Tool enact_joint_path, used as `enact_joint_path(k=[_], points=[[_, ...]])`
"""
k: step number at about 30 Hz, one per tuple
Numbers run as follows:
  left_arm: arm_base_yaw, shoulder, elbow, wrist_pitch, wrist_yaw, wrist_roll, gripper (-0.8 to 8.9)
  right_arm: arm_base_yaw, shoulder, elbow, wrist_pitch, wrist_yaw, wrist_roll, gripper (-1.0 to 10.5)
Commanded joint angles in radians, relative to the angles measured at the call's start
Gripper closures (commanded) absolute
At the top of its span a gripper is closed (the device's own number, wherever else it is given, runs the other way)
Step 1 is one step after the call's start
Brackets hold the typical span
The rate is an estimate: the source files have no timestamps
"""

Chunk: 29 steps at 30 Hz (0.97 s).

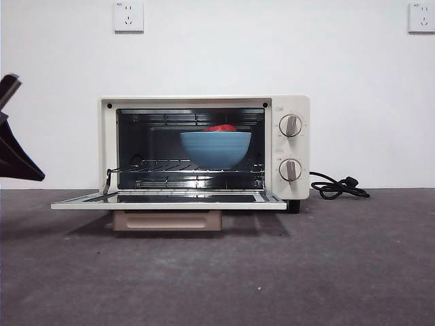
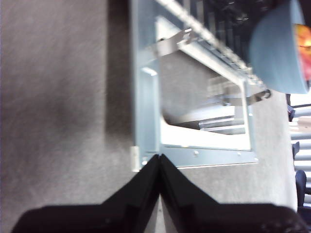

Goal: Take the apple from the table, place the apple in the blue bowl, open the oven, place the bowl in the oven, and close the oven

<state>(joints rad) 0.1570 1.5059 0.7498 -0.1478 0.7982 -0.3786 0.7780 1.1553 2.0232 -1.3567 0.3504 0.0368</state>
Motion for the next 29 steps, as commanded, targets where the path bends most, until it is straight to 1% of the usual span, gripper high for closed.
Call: enact_joint_path(k=[1, 8, 11, 15, 17, 22, 25, 27, 29], points=[[-0.006, 0.024, -0.005, -0.005, -0.034, -0.014, 8.22, 0.002, -0.002, -0.027, -0.02, -0.002, -0.003, 9.2], [-0.01, 0.079, -0.005, -0.004, -0.052, -0.049, 8.22, 0.002, -0.024, -0.142, -0.019, 0.003, 0.001, 9.2], [-0.016, 0.101, -0.005, -0.007, -0.077, -0.064, 8.22, 0.002, -0.039, -0.187, -0.019, 0.008, 0.01, 9.2], [-0.04, 0.116, -0.005, 0.016, -0.071, -0.064, 8.22, 0.002, -0.064, -0.224, -0.019, 0.009, 0.021, 9.2], [-0.057, 0.119, -0.005, 0.028, -0.087, -0.076, 8.22, 0.002, -0.077, -0.224, -0.018, 0.009, 0.024, 9.2], [-0.093, 0.14, -0.005, 0.064, -0.109, -0.13, 8.22, 0.002, -0.116, -0.224, -0.013, 0.005, 0.025, 9.2], [-0.104, 0.147, -0.005, 0.096, -0.111, -0.173, 8.22, 0.002, -0.148, -0.224, -0.016, 0.005, 0.04, 9.2], [-0.105, 0.147, -0.004, 0.124, -0.107, -0.201, 8.22, 0.002, -0.169, -0.224, -0.019, 0.005, 0.046, 9.2], [-0.105, 0.147, -0.004, 0.152, -0.082, -0.233, 8.22, 0.002, -0.188, -0.224, -0.019, 0.005, 0.055, 9.2]])
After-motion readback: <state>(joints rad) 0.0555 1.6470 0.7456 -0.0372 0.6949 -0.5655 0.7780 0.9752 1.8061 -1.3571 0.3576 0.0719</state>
